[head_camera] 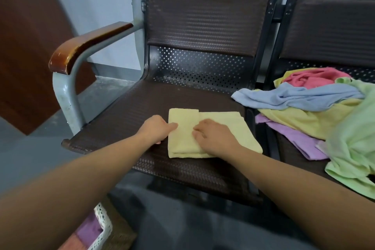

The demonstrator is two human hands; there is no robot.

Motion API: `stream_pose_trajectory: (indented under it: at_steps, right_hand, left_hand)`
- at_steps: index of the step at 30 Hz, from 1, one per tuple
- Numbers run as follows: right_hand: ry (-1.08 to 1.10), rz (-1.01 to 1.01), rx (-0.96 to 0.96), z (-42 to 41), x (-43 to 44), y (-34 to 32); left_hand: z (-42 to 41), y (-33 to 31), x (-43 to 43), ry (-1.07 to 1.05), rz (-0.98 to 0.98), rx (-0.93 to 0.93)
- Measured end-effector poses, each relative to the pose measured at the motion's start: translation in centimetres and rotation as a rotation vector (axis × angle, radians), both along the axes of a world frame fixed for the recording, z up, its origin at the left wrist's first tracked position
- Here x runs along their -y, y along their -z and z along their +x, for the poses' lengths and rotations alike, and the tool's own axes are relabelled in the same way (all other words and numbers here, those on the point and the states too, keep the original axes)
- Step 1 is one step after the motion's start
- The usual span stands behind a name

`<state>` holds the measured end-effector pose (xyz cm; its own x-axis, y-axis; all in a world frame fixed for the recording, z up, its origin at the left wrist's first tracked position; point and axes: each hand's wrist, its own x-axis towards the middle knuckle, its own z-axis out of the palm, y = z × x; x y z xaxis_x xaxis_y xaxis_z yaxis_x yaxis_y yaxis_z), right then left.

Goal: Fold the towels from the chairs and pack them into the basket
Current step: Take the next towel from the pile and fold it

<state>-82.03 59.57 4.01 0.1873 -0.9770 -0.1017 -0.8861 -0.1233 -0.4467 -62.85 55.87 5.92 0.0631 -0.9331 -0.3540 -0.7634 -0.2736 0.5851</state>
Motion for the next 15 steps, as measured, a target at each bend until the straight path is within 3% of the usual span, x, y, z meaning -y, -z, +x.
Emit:
stream_pose_trajectory:
  at_steps: [3,7,11,15]
  right_hand:
    - [-0.066,0.167,-0.006,-0.1,-0.5,0.3]
    - [-0.063,0.198,0.065,1.9,-1.2,-0.3]
    - [-0.001,0.288,0.351,6.2,-1.4,-1.7]
    - [0.183,0.419,0.630,7.7,-0.9,-2.5]
  left_hand:
    - [-0.7,0.0,0.3,-0.156,0.069,-0.173]
    - [-0.3,-0.4,0.3,-0.243,0.126,-0.357]
    - [2.7,-2.6,-0.1,-0.240,0.005,-0.231]
    - [4.7,-4.2,-1.3,-0.267,-0.020,-0.294]
